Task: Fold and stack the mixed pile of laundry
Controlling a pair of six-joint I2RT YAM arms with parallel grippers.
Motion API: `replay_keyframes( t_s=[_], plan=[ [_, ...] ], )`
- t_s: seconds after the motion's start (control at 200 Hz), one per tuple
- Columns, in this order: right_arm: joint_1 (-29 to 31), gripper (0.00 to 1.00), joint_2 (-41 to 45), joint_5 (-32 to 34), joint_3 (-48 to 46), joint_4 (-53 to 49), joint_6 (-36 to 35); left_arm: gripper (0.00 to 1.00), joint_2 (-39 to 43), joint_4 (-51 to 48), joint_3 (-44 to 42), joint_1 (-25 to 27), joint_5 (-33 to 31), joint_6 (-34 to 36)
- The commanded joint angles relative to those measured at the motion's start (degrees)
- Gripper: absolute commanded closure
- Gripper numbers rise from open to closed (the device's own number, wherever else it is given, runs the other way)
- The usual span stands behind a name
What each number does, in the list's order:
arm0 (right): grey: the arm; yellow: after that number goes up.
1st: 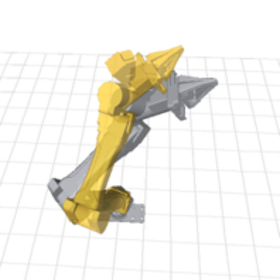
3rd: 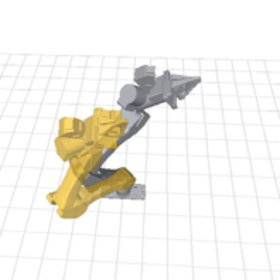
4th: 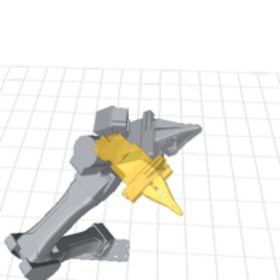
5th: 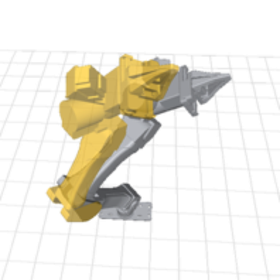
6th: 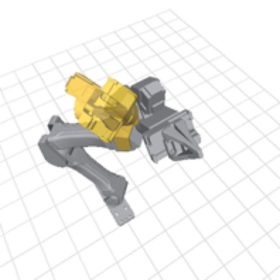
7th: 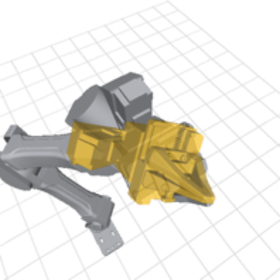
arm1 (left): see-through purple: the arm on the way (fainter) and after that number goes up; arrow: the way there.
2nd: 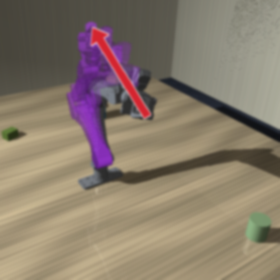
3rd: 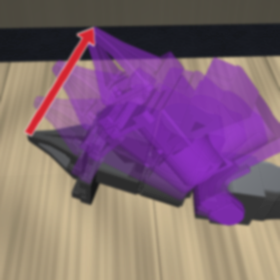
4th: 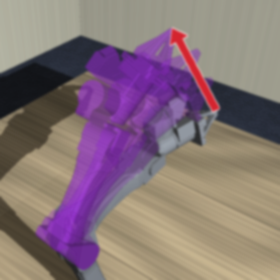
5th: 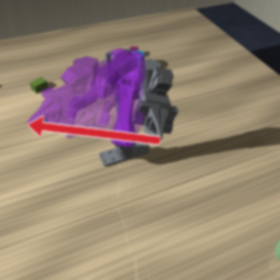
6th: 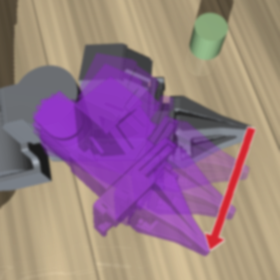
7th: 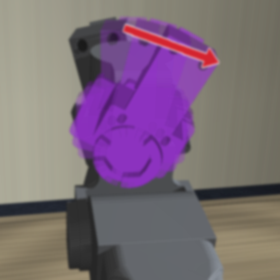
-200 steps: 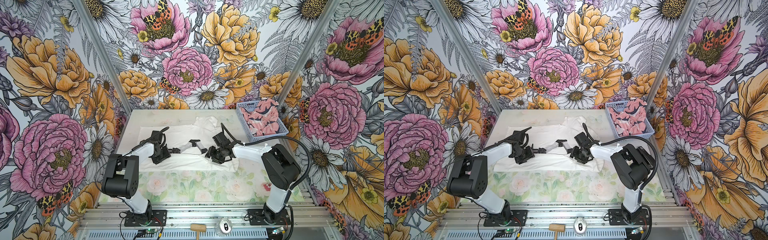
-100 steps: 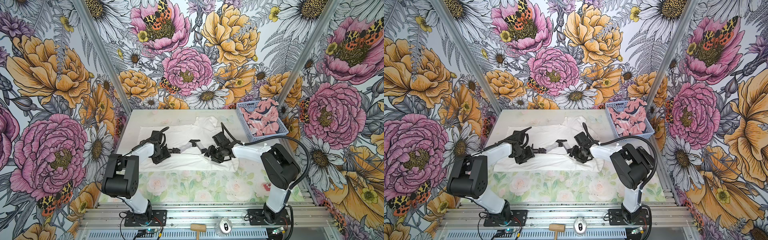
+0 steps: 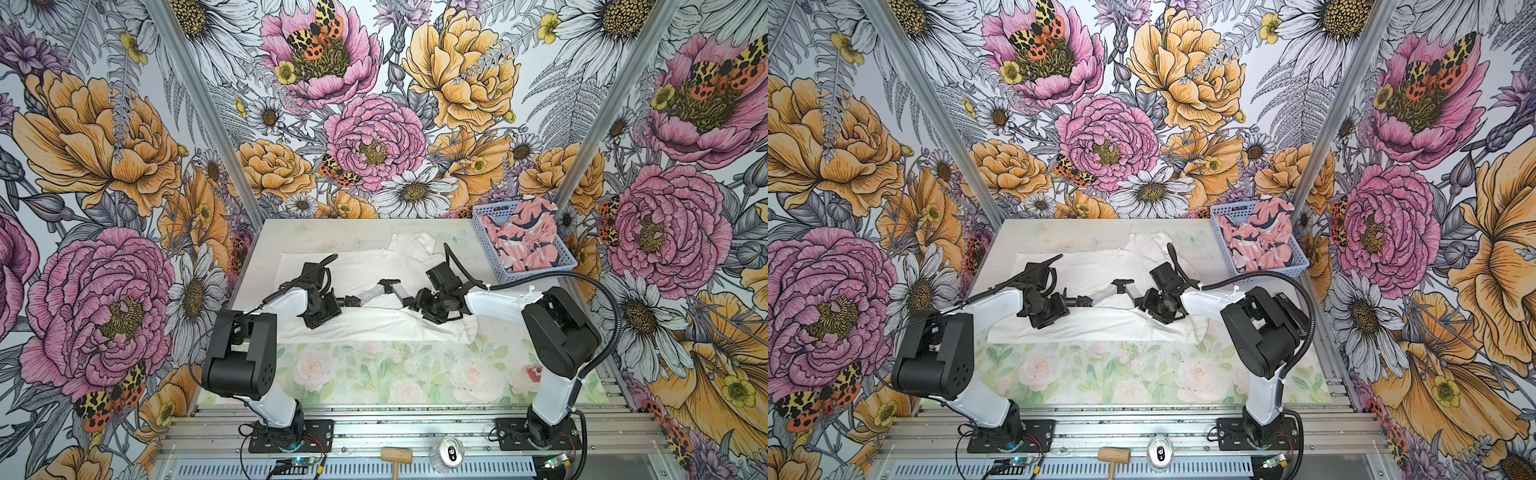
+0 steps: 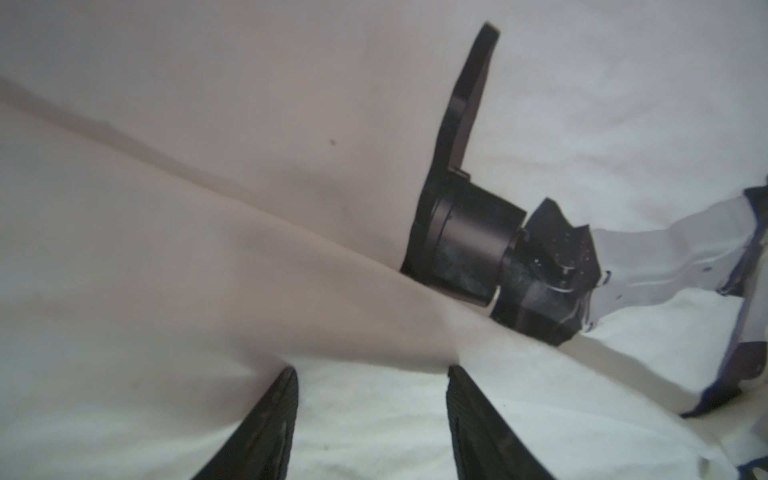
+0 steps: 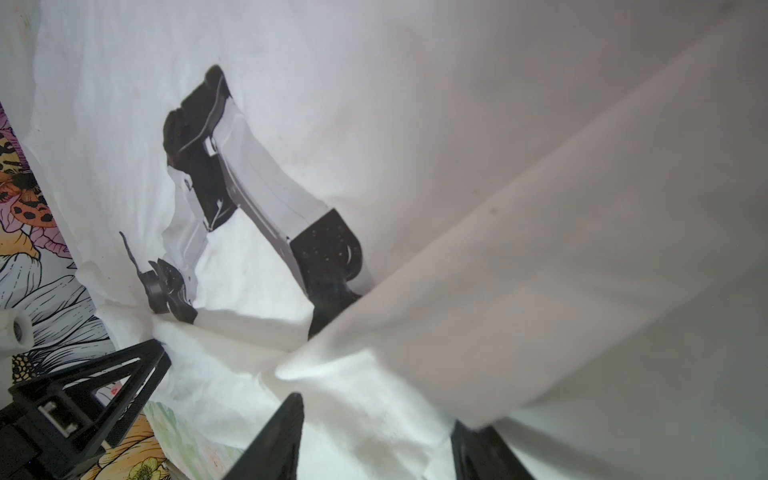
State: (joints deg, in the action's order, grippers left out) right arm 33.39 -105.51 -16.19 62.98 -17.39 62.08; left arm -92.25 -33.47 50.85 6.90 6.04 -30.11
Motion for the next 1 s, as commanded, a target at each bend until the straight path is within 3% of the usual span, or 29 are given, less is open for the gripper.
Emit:
replay_keyframes(
  t_s=[0.0,0.69,0.841,0.991],
  plan=[
    [-0.34,0.42,-1.04,0.57,2.77,1.24,0.41,0.41,0.36,0.23,-1.72,0.13,1.68,-0.16],
    [-4.29,0.42,-7.51,0.28,16.43,-0.58,-4.47,0.41,1.79,0.03,-2.47,0.13,2.26,-0.74],
    [-5.22,0.43,-3.21,2.85,15.71,-8.21,-10.27,0.41,2.69,-0.44,-2.31,0.1,2.04,-0.74],
    [-5.13,0.5,3.36,2.47,10.09,-18.64,-16.51,0.41,2.99,-1.84,-2.15,-0.03,1.7,-0.09]
  ],
)
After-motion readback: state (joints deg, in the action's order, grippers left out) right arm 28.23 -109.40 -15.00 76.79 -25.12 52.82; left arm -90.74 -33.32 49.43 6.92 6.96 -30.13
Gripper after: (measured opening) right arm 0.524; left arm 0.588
